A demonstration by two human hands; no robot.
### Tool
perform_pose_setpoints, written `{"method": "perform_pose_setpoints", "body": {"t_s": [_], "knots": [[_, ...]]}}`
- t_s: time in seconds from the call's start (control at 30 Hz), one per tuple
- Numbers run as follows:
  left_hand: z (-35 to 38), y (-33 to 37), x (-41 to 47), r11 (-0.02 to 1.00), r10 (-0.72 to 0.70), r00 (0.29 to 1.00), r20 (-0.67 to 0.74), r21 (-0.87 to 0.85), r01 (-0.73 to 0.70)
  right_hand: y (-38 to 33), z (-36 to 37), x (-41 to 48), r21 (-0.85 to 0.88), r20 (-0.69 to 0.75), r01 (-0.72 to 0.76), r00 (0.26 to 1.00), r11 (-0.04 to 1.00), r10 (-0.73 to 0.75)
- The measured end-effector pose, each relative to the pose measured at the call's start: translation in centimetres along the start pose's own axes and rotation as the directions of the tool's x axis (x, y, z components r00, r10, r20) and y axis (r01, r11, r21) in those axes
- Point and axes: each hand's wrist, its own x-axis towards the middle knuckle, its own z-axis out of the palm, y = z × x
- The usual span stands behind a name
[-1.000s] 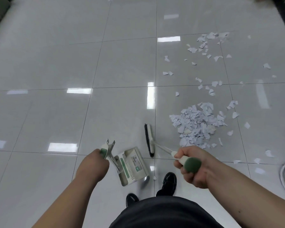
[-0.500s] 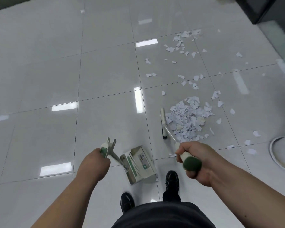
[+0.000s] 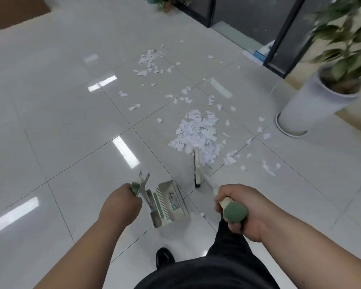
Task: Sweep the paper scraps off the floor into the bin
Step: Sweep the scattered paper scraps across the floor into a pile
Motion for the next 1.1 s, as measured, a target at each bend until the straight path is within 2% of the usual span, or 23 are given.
{"method": "perform_pose_setpoints", "body": {"t_s": [0.17,0.33,0.47,0.6,0.77,0.97,1.1], "knots": [[-0.7,-2.6,-1.8,0.993,0.113,0.993,0.018,0.034,-0.114,5.4,0.4,-3.6,0.181,-0.088,-0.020,0.995,0.983,0.037],[-1.0,-3.2,-2.8,0.980,0.182,0.983,0.036,0.075,-0.184,9.0,1.4,-5.4,0.269,-0.132,-0.058,0.987,0.961,0.096],[-1.3,-3.9,-3.3,0.975,0.193,0.981,0.022,0.105,-0.194,9.7,3.8,-4.4,0.321,-0.100,-0.128,0.981,0.938,0.168],[-1.7,-4.3,-3.3,0.978,0.177,0.984,0.008,0.112,-0.177,8.5,6.3,-1.9,0.471,-0.015,-0.192,0.974,0.861,0.225],[-1.9,-4.5,-2.8,0.983,0.142,0.990,-0.010,0.122,-0.140,6.6,8.0,1.7,0.619,0.103,-0.186,0.982,0.763,0.156],[-1.5,-2.4,-1.2,0.984,0.094,0.995,0.018,0.151,-0.096,3.9,7.9,5.6,0.589,0.144,-0.098,0.990,0.802,0.015],[-1.4,0.6,0.3,0.990,0.029,0.999,0.020,0.141,-0.032,0.1,5.4,9.0,0.632,0.153,-0.062,0.987,0.773,-0.046]]}}
